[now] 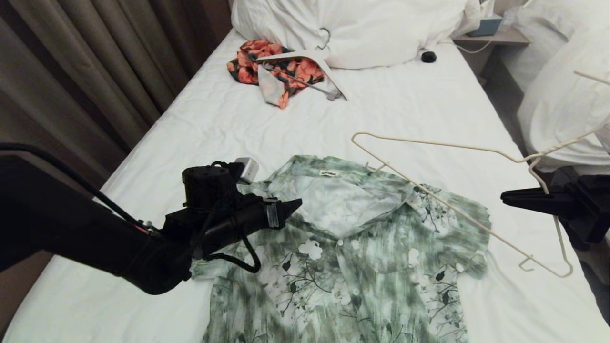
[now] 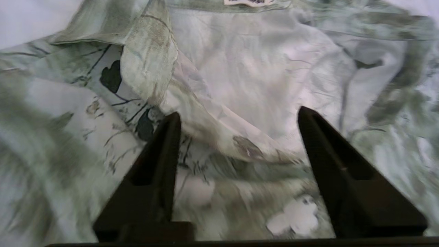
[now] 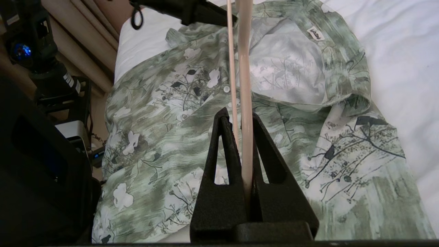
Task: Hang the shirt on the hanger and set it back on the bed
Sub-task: Lift the shirt and hanger
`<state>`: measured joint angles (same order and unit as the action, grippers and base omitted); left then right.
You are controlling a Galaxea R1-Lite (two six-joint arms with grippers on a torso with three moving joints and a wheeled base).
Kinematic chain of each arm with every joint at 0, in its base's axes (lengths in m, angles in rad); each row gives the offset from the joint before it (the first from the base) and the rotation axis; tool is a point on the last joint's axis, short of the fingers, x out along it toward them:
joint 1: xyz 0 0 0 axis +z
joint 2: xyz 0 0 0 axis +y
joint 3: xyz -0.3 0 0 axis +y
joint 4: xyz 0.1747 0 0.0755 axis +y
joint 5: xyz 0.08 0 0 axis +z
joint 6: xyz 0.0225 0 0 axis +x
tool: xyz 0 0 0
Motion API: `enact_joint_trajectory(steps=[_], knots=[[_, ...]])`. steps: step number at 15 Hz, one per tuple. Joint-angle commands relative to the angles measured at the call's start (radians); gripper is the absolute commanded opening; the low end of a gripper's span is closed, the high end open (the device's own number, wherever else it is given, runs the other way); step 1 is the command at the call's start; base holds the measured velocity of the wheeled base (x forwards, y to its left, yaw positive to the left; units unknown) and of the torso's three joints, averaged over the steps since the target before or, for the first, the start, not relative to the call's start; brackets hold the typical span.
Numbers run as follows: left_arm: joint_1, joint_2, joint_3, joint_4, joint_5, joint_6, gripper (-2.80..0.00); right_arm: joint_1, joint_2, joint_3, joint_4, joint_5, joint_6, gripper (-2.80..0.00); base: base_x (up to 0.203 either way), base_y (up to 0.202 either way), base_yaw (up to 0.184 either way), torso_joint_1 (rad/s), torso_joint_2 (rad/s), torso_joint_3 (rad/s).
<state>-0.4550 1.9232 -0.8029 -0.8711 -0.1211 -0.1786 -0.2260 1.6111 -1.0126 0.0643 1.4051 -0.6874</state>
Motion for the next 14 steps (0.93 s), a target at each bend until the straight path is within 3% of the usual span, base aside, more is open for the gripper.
enact_joint_trajectory(steps=[1,5,10,14], knots=[[0.012,0.074,-0.041,-0.005,0.002,0.0,0.0,0.0,0.006,0.0,0.0,0.008,-0.004,-2.8,0.0,0.0,0.0,0.0,0.0,0.0],[0.046,0.109,-0.087,-0.003,0.003,0.002,0.0,0.0,0.012,0.0,-0.006,0.006,-0.004,-2.8,0.0,0.0,0.0,0.0,0.0,0.0],[0.049,-0.007,0.034,-0.007,0.001,0.001,0.0,0.0,0.026,0.0,-0.007,0.005,-0.004,-2.8,0.0,0.0,0.0,0.0,0.0,0.0],[0.048,0.029,0.004,-0.015,-0.008,-0.004,0.0,0.008,0.02,0.006,-0.007,-0.012,-0.004,-2.8,0.0,0.0,0.0,0.0,0.0,0.0]])
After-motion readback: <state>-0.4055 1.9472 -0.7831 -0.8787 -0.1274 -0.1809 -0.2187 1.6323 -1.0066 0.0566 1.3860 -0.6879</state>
